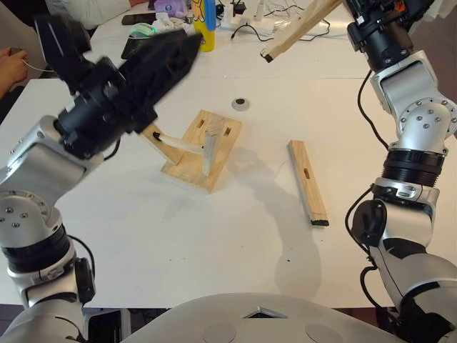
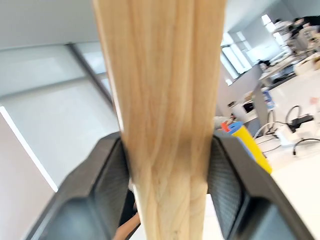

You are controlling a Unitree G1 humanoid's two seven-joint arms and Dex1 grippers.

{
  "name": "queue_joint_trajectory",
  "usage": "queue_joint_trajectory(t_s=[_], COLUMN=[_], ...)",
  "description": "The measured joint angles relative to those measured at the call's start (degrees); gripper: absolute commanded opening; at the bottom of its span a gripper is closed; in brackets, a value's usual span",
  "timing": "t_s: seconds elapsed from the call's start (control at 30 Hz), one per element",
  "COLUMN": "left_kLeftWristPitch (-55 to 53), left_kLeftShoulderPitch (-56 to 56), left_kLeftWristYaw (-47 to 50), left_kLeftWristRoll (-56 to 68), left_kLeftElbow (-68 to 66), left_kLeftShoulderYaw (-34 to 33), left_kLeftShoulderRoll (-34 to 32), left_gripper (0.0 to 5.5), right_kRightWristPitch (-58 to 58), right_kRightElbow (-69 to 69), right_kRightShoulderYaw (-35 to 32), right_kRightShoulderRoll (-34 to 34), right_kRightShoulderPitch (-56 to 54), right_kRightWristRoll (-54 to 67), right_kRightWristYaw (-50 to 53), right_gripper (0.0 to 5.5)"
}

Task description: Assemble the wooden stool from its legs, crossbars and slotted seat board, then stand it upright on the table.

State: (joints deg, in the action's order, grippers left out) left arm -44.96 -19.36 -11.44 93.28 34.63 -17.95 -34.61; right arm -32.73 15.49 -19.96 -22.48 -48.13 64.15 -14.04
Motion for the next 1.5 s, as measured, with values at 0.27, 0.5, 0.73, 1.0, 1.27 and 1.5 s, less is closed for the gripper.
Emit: queue_joint_trajectory(t_s=[0.27, 0.5, 0.73, 1.0, 1.27, 1.5], left_kLeftWristPitch=[-4.39, -4.61, 1.73, 10.58, 16.37, 17.08], left_kLeftShoulderPitch=[6.73, 10.63, 13.42, 15.91, 11.9, 11.89], left_kLeftWristYaw=[-10.11, -9.96, -8.93, -3.57, -0.6, -3.11], left_kLeftWristRoll=[2.7, -21.93, -43.1, -60.36, -68.3, -72.35], left_kLeftElbow=[6.55, 2.85, -7.76, -18.84, -27.52, -29.44], left_kLeftShoulderYaw=[7.65, 22.52, 30.85, 28.23, 22.15, 21.89], left_kLeftShoulderRoll=[-4.74, -3.58, 2.04, 7.16, 10.67, 11.38], left_gripper=[3.2, 3.2, 3.2, 3.2, 3.2, 3.2], right_kRightWristPitch=[-0.02, -0.31, -0.66, -1.54, -2.46, -2.85], right_kRightElbow=[1.28, 2.09, 2.09, -0.16, -1.58, -2.92], right_kRightShoulderYaw=[-2.01, -2.17, -2.31, -3.1, -4.19, -4.47], right_kRightShoulderRoll=[1.3, 1.93, 2.22, 3.23, 3.25, 3.25], right_kRightShoulderPitch=[-1.61, -2.08, -2.09, -2.05, -1.86, -1.23], right_kRightWristRoll=[-2.1, -3.19, -4.48, -4.76, -5.12, -5.16], right_kRightWristYaw=[-0.65, -0.97, -1.34, -1.54, -1.53, -1.48], right_gripper=[2.11, 2.11, 2.11, 2.11, 2.11, 2.11])
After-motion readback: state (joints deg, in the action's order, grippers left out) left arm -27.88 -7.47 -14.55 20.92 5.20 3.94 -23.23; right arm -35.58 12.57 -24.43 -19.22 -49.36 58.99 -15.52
